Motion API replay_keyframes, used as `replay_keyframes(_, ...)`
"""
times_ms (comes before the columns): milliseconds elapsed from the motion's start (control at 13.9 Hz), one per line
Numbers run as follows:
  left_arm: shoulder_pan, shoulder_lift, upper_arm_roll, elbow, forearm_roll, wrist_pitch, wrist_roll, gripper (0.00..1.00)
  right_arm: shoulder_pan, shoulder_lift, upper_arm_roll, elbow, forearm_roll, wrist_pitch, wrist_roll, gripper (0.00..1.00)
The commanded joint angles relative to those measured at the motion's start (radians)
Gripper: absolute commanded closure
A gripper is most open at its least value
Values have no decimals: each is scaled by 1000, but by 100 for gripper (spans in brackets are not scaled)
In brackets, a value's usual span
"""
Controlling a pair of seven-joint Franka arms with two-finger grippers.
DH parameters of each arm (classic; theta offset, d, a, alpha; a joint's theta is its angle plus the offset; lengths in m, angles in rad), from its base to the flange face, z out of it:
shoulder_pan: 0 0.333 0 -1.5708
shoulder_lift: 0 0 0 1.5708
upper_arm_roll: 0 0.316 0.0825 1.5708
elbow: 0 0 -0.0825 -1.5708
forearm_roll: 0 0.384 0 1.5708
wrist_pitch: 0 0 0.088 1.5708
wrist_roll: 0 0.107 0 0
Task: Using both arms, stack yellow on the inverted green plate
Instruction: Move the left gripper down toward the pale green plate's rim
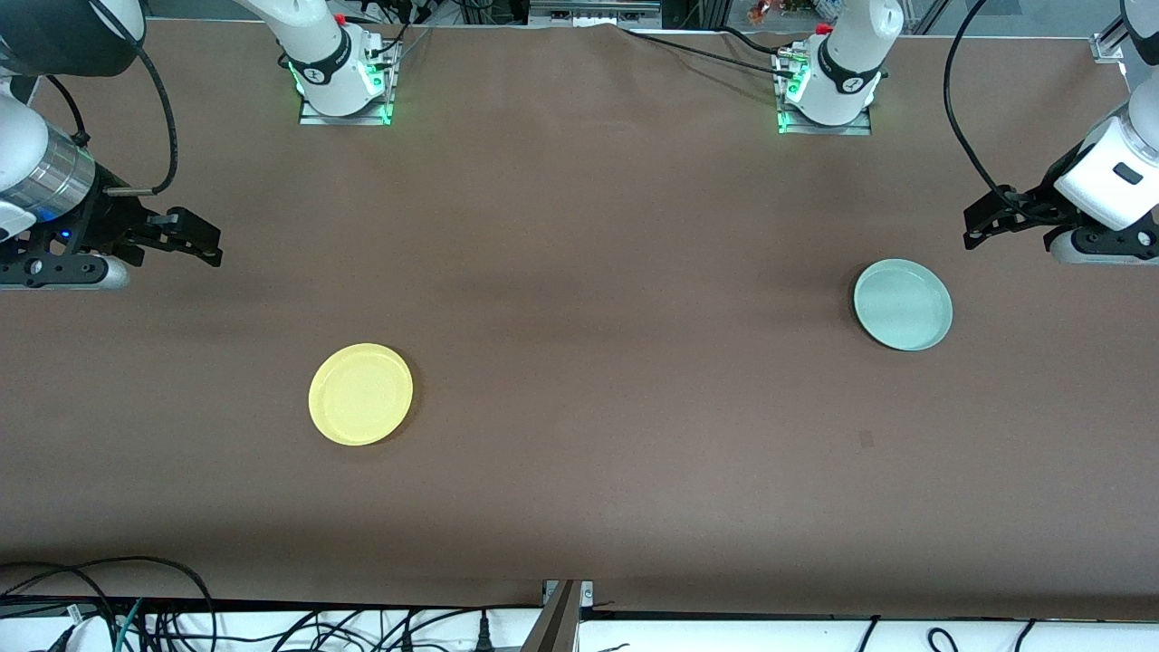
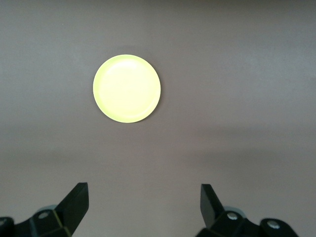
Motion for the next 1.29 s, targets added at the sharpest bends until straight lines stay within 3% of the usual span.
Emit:
replay_keyframes(0,16,21,-10,28,-15,-23,14,0,2,-6,2,0,-5,1,3,0)
replay_keyframes(287,48,115,-2,87,0,-22,127,0,2,-6,2,0,-5,1,3,0)
replay_keyframes(790,171,244,-2,68,-3,12,494,0,2,-3,2,-2,-5,2,3,0)
replay_keyframes(1006,193,287,-2,-25,-1,166,634,0,2,-2,2,-3,-3,4,3,0)
replay_keyframes(1221,212,294,-2,-190,-1,360,716,0,2,-2,0,-8,-2,1,3,0)
